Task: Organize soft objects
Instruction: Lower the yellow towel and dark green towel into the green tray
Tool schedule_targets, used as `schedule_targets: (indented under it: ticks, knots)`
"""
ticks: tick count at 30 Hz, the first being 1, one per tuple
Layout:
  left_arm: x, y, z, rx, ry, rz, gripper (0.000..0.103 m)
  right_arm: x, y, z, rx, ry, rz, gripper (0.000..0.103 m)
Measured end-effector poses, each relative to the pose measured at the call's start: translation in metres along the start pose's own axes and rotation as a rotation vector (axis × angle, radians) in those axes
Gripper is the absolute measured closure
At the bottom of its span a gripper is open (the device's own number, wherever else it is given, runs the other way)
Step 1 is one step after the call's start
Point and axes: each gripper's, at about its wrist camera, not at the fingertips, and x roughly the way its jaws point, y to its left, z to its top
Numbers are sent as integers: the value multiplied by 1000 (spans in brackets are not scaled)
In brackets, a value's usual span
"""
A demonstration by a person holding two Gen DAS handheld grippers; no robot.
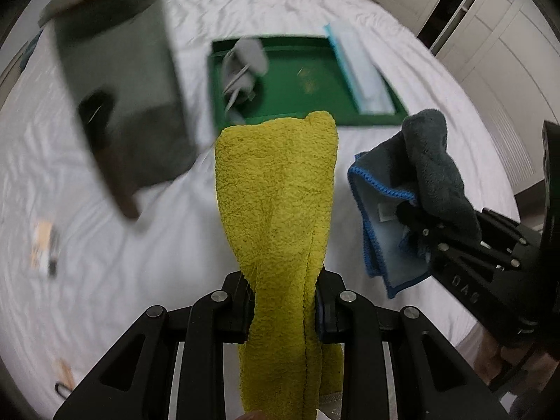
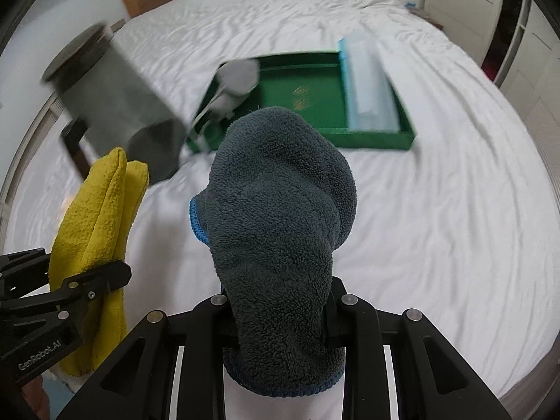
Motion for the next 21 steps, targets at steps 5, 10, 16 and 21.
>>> schedule_targets:
  ticks: [5, 10, 16, 21]
  knots:
    - [17, -21, 48, 2, -56, -10, 81, 5, -25, 27, 7, -49, -22, 78]
    - [30, -27, 91, -6, -104, -10, 80, 13, -45, 60, 14, -105, -39, 77]
    - [50, -28, 133, -39, -133, -16, 80, 30, -57, 89, 23, -164, -53, 77]
    - [73, -32, 160, -41, -142, 9, 80, 47, -58, 104, 14, -200, -60, 77]
